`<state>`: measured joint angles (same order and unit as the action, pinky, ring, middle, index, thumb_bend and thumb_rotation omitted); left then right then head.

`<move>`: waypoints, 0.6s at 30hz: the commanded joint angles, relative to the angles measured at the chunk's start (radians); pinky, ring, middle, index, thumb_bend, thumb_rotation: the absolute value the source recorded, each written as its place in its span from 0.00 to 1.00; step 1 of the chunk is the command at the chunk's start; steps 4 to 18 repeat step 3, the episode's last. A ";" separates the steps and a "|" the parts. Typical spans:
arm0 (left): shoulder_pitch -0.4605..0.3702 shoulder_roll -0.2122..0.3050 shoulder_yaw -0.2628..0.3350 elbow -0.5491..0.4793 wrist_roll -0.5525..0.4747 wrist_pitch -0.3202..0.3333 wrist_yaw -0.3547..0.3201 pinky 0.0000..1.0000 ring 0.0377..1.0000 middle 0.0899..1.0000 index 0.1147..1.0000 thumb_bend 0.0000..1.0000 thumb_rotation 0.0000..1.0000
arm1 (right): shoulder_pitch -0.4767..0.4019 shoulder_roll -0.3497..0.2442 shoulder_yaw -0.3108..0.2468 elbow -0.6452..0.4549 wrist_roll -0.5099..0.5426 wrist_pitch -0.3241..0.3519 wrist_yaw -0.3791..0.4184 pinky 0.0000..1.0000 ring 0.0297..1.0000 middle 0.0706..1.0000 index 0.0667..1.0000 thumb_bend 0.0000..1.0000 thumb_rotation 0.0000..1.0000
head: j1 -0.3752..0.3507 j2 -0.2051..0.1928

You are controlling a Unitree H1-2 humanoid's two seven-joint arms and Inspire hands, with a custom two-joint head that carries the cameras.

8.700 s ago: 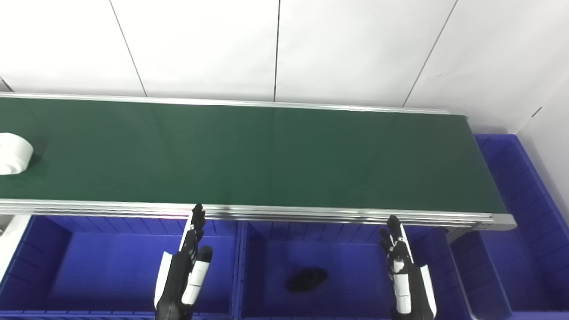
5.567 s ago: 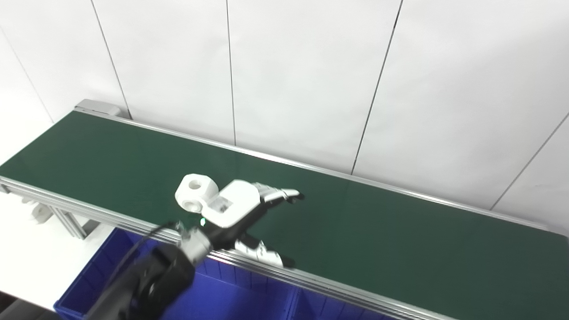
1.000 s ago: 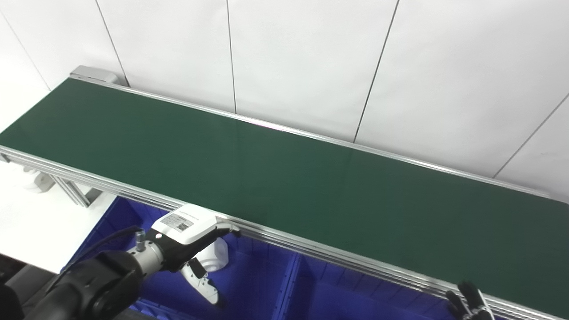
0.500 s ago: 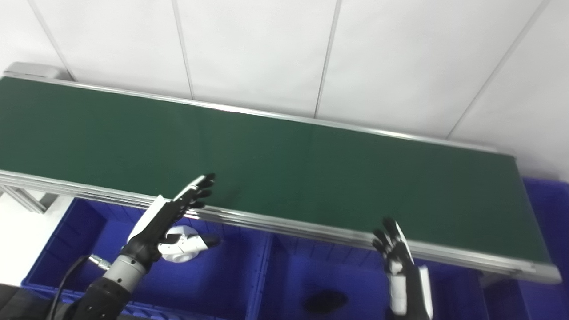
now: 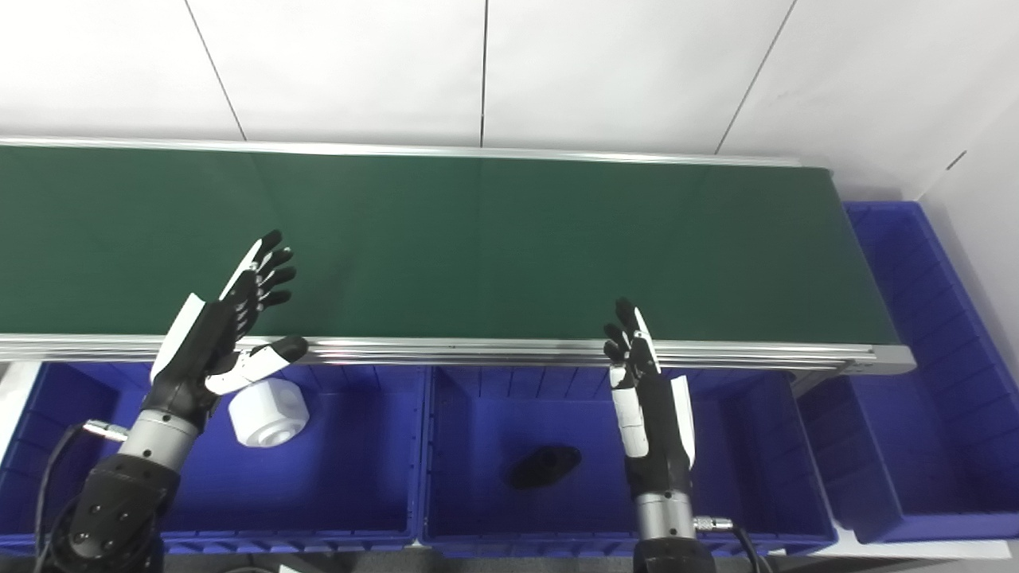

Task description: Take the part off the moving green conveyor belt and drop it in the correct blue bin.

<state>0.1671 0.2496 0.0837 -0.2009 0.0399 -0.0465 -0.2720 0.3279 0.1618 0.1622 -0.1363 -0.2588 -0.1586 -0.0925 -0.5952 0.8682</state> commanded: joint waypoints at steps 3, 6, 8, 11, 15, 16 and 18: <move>-0.019 -0.024 -0.010 -0.061 -0.044 0.000 0.021 0.91 0.97 1.00 1.00 0.68 0.66 | 0.001 0.040 0.020 -0.029 0.011 -0.027 -0.026 0.90 0.93 0.97 0.95 0.71 1.00 | 0.000 -0.010; -0.019 -0.024 -0.010 -0.061 -0.044 0.000 0.021 0.91 0.97 1.00 1.00 0.68 0.66 | 0.001 0.040 0.020 -0.029 0.011 -0.027 -0.026 0.90 0.93 0.97 0.95 0.71 1.00 | 0.000 -0.010; -0.019 -0.024 -0.010 -0.061 -0.044 0.000 0.021 0.91 0.97 1.00 1.00 0.68 0.66 | 0.001 0.040 0.020 -0.029 0.011 -0.027 -0.026 0.90 0.93 0.97 0.95 0.71 1.00 | 0.000 -0.010; -0.019 -0.024 -0.010 -0.061 -0.044 0.000 0.021 0.91 0.97 1.00 1.00 0.68 0.66 | 0.001 0.040 0.020 -0.029 0.011 -0.027 -0.026 0.90 0.93 0.97 0.95 0.71 1.00 | 0.000 -0.010; -0.019 -0.024 -0.010 -0.061 -0.044 0.000 0.021 0.91 0.97 1.00 1.00 0.68 0.66 | 0.001 0.040 0.020 -0.029 0.011 -0.027 -0.026 0.90 0.93 0.97 0.95 0.71 1.00 | 0.000 -0.010; -0.019 -0.024 -0.010 -0.061 -0.044 0.000 0.021 0.91 0.97 1.00 1.00 0.68 0.66 | 0.001 0.040 0.020 -0.029 0.011 -0.027 -0.026 0.90 0.93 0.97 0.95 0.71 1.00 | 0.000 -0.010; -0.019 -0.024 -0.010 -0.061 -0.044 0.000 0.021 0.91 0.97 1.00 1.00 0.68 0.66 | 0.001 0.040 0.020 -0.029 0.011 -0.027 -0.026 0.90 0.93 0.97 0.95 0.71 1.00 | 0.000 -0.010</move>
